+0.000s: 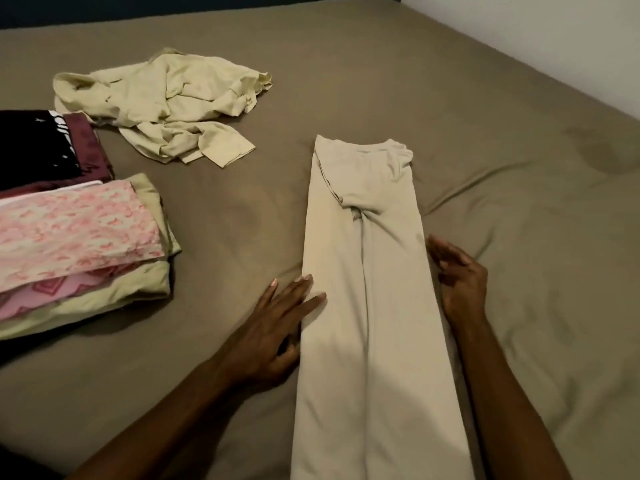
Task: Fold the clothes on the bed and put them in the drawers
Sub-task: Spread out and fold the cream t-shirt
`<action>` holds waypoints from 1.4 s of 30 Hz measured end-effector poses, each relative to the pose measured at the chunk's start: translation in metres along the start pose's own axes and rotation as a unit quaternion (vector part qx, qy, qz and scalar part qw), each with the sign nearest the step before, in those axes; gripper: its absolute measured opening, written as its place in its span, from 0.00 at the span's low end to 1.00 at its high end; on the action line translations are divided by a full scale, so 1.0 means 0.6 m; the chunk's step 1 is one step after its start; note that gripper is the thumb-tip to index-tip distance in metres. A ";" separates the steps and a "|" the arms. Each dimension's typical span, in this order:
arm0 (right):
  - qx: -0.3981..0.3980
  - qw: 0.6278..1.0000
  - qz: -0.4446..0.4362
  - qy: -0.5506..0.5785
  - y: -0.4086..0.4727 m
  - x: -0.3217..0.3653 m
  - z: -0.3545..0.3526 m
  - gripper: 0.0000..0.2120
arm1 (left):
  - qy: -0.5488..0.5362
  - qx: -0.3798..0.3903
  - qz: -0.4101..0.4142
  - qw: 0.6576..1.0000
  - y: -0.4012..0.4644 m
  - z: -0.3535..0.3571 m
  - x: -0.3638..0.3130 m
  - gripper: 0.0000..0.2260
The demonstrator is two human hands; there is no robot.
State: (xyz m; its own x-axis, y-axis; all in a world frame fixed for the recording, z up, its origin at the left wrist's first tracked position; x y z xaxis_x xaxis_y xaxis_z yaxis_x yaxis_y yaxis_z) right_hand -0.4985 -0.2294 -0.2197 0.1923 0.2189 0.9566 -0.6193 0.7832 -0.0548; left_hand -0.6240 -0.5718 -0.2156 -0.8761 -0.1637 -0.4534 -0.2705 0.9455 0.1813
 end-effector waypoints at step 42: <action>-0.087 0.966 0.076 -0.230 -0.195 0.011 0.023 0.07 | -0.568 -0.083 -0.357 0.737 0.030 -0.007 0.038 0.07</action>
State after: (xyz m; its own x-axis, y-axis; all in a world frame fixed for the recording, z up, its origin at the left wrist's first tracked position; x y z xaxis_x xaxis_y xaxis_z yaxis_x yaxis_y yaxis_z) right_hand -0.4352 -0.3273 -0.2028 -0.2748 0.0893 0.9574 -0.4690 0.8567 -0.2145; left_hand -0.6506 -0.5596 -0.2192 0.3867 -0.1737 -0.9057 -0.6281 0.6695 -0.3966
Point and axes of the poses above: each hand's wrist, its own y-axis towards the middle knuckle, its own z-axis out of the palm, x = y × z, the point moved 3 cm from there along y, towards the middle knuckle, and after that the axes turned 1 degree about -y, right-handed, at the moved point
